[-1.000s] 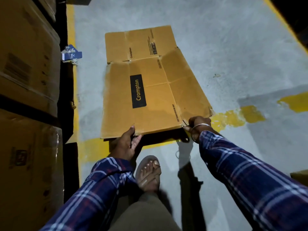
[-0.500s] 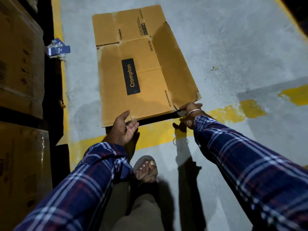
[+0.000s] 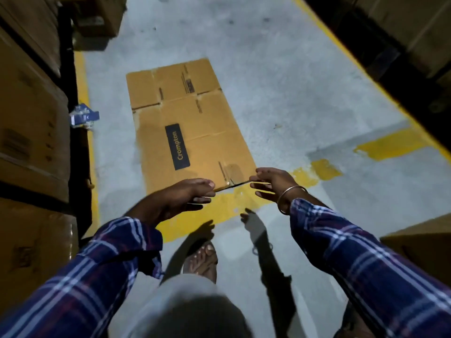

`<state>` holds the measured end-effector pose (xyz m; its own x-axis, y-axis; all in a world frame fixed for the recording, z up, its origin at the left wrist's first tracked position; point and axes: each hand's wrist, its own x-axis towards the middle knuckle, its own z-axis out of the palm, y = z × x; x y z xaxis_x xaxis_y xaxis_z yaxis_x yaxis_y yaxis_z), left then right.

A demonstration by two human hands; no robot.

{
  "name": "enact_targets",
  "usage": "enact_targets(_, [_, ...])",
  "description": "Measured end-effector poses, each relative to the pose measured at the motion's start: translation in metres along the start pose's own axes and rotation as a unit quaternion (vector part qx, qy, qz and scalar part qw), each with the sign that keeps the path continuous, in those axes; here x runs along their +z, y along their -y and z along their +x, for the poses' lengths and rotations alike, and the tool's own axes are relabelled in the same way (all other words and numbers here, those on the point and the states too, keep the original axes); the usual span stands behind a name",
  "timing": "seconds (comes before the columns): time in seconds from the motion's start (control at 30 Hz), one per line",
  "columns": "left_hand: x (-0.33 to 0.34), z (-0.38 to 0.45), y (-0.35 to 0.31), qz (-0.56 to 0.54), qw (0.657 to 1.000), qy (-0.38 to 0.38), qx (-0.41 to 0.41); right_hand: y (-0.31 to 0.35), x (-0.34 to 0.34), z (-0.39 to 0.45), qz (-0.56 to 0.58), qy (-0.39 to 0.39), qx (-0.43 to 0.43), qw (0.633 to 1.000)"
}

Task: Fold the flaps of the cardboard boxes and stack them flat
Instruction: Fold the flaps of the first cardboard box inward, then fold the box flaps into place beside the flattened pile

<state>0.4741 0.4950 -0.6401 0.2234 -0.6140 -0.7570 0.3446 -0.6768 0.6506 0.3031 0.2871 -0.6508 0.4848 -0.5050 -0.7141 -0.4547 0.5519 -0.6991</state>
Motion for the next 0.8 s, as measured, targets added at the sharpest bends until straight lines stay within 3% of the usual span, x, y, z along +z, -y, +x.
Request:
enact_targets(0.17, [0.032,-0.082,-0.085,0.205,0.977,0.028,0.058,0.052,-0.046,-0.115,-0.083,0.029,-0.124,0.988])
enact_targets(0.33, [0.1,-0.157,-0.146,0.335,0.93,0.064,0.138,0.078,-0.11,-0.236,-0.133,-0.005,-0.237,0.962])
enact_targets(0.67, [0.303,-0.241,-0.186,0.384,0.873,0.105,0.283,0.06,-0.243,-0.417,-0.124,-0.193,-0.356,0.906])
enact_targets(0.73, [0.343,-0.248,-0.19,0.389,0.862,0.123,0.301,0.058,-0.274,-0.448,-0.129,-0.258,-0.383,0.877])
enact_targets(0.8, [0.379,-0.251,-0.194,0.378,0.858,0.129,0.324,0.054,-0.306,-0.474,-0.169,-0.344,-0.416,0.825])
